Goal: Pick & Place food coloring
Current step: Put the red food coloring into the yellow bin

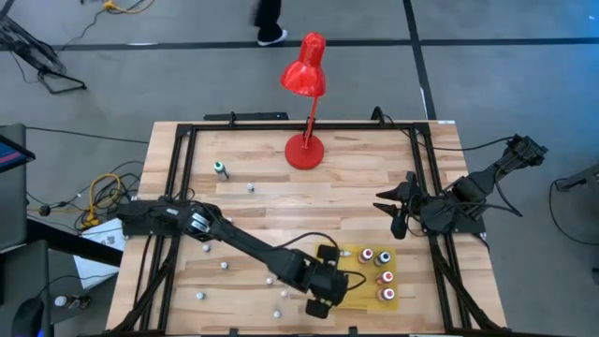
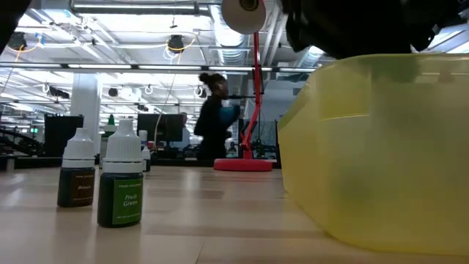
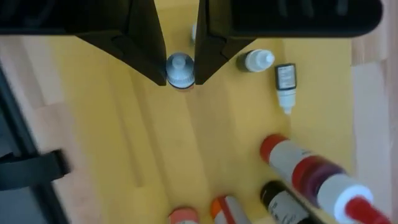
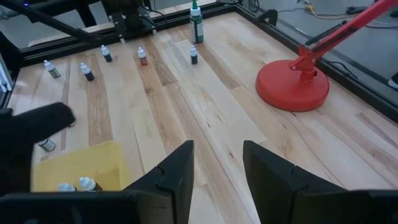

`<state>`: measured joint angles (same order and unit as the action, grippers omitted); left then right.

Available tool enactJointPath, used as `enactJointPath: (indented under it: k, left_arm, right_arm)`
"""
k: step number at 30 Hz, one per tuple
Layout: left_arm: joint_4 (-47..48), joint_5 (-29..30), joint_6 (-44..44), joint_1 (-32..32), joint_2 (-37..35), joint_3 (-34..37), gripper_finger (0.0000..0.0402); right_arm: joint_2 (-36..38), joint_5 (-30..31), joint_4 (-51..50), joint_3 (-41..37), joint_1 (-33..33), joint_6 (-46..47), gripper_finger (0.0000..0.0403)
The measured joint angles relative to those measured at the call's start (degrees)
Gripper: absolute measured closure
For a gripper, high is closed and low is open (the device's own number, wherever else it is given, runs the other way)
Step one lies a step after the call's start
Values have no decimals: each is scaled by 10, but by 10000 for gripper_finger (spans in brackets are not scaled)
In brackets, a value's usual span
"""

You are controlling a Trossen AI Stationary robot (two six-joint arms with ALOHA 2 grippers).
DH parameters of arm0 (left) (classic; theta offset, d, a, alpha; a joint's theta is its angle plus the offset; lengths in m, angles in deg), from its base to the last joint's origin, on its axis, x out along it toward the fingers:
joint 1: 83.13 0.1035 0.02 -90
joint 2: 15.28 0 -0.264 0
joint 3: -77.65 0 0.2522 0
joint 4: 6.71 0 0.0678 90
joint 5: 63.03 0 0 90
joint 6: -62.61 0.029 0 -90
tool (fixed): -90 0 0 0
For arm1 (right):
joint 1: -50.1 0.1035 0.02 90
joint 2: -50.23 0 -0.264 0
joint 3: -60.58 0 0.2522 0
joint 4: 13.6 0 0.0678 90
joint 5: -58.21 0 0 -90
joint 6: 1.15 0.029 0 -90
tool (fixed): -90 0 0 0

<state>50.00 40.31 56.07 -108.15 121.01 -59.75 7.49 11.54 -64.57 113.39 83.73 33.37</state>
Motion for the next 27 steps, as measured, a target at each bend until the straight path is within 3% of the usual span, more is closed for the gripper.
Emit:
enactJointPath:
  k: [7,27]
  left_arm:
    - [-7,-45,14,19,23,0,333]
    - [27,-67,46,37,27,0,333]
  right_arm:
    - [0,0,0,0,0,0,274]
    - [0,0,1,0,0,0,274]
